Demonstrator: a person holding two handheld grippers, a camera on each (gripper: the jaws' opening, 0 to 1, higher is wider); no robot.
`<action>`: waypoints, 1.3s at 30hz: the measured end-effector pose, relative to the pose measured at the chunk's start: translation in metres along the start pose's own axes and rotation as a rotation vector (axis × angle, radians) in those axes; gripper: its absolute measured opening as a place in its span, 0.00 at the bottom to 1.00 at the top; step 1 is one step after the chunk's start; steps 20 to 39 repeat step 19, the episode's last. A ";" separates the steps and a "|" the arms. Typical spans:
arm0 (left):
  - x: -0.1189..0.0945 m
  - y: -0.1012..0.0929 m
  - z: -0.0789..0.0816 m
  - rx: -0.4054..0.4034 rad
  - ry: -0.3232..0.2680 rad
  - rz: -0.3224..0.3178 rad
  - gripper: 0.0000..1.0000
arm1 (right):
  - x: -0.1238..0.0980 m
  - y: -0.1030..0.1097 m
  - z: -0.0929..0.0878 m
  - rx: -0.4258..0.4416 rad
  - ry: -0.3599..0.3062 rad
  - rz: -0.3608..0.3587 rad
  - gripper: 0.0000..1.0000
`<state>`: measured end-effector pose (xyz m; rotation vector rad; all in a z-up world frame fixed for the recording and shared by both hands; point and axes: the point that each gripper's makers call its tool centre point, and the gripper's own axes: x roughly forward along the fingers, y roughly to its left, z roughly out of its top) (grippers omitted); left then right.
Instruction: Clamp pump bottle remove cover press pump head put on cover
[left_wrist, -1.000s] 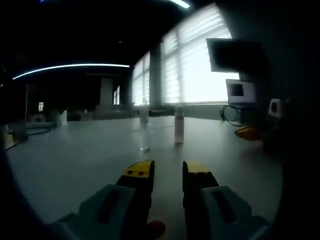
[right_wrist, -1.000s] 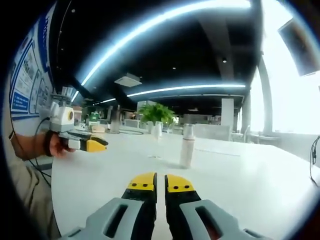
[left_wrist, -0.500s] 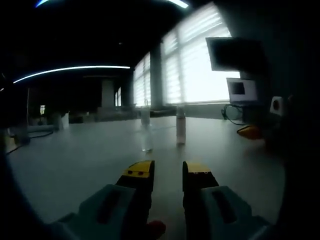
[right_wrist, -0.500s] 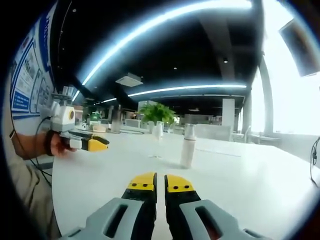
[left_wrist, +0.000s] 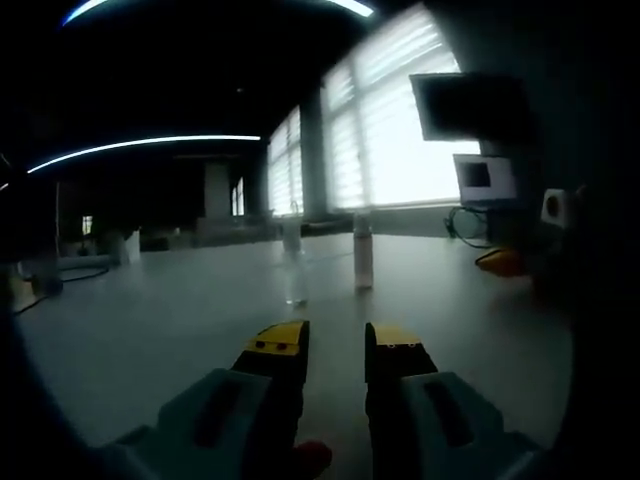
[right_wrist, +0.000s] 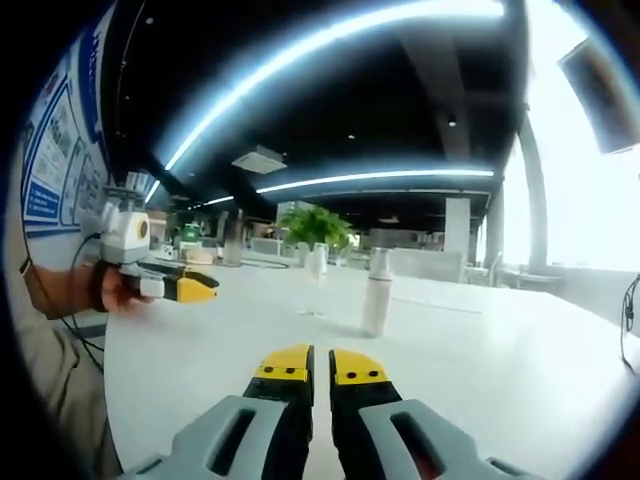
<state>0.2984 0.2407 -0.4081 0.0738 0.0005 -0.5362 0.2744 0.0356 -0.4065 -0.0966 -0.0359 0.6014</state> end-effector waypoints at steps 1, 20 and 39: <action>0.000 0.000 0.000 -0.001 0.002 -0.002 0.14 | 0.000 0.000 0.000 0.000 0.000 0.001 0.01; 0.000 -0.002 0.000 -0.004 0.000 -0.005 0.14 | -0.001 0.001 0.000 0.000 -0.001 0.003 0.01; 0.000 -0.002 0.000 -0.004 0.000 -0.005 0.14 | -0.001 0.001 0.000 0.000 -0.001 0.003 0.01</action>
